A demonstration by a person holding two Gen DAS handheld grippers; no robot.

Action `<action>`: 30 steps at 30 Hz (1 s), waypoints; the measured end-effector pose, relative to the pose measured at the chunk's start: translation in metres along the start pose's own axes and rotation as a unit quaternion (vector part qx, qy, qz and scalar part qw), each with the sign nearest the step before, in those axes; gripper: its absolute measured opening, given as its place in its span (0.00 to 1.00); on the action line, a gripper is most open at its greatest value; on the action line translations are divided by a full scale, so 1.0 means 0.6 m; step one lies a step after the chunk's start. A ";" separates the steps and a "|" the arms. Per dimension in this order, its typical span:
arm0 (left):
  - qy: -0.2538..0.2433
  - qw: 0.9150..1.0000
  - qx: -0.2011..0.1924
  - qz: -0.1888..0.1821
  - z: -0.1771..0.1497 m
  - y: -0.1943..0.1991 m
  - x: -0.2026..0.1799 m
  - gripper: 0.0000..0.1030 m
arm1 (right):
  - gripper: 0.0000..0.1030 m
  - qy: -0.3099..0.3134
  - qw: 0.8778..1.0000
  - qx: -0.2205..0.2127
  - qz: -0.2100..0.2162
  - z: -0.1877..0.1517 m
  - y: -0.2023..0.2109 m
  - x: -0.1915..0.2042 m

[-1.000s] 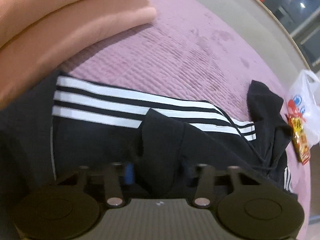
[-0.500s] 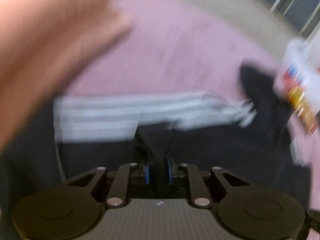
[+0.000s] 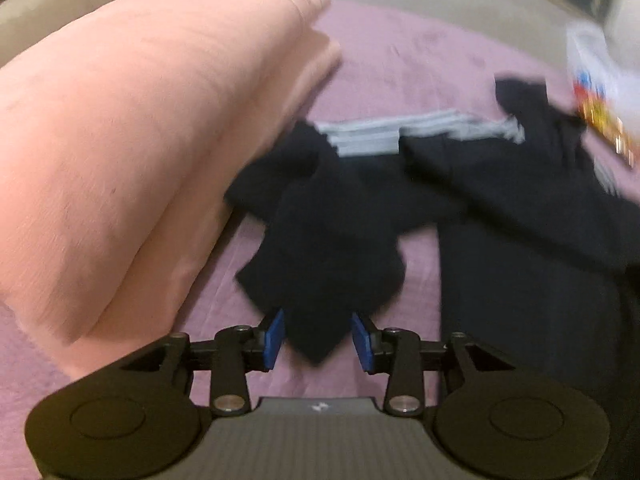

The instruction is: Fold large clothes

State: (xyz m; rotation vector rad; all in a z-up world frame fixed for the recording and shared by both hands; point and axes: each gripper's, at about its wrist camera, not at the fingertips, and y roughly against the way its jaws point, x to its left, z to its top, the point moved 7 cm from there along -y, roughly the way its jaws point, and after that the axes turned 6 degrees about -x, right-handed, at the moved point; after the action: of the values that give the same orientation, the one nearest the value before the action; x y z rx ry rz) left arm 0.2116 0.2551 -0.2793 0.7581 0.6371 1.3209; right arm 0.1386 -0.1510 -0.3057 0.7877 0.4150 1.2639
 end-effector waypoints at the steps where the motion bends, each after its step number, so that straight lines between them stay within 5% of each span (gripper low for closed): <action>1: -0.015 1.000 0.003 0.002 -0.006 0.000 -0.001 0.39 | 0.35 -0.001 1.000 0.008 0.009 -0.022 0.011 0.012; 6: -0.036 0.998 -0.021 0.053 0.019 -0.020 -0.009 0.44 | 0.43 -0.007 0.999 0.043 0.030 -0.099 0.041 0.047; 10: 0.072 0.993 -0.008 0.092 0.022 -0.057 0.060 0.45 | 0.43 -0.003 0.998 0.052 0.035 -0.115 0.051 0.053; 15: 0.265 0.963 0.036 -0.038 -0.019 -0.114 0.113 0.47 | 0.43 -0.009 0.998 0.058 0.020 -0.113 0.048 0.042; 19: 0.308 0.948 -0.012 -0.080 -0.009 -0.122 0.118 0.50 | 0.43 -0.014 0.998 0.059 0.016 -0.111 0.048 0.036; 22: 0.339 0.931 -0.022 -0.135 -0.001 -0.127 0.109 0.32 | 0.43 -0.004 0.998 0.060 0.014 -0.114 0.046 0.038; 24: 0.341 0.931 -0.028 -0.123 0.001 -0.127 0.107 0.03 | 0.43 -0.005 0.998 0.060 0.016 -0.116 0.046 0.037; 30: 0.296 0.940 -0.122 -0.117 0.041 -0.018 0.075 0.02 | 0.43 -0.007 0.999 0.052 0.013 -0.113 0.050 0.030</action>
State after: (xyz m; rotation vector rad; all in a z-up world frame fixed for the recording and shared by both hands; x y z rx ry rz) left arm 0.2438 0.2956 -0.2724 0.0627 0.9827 1.3733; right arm 0.0773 -0.1108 -0.3271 0.8918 0.4640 1.2684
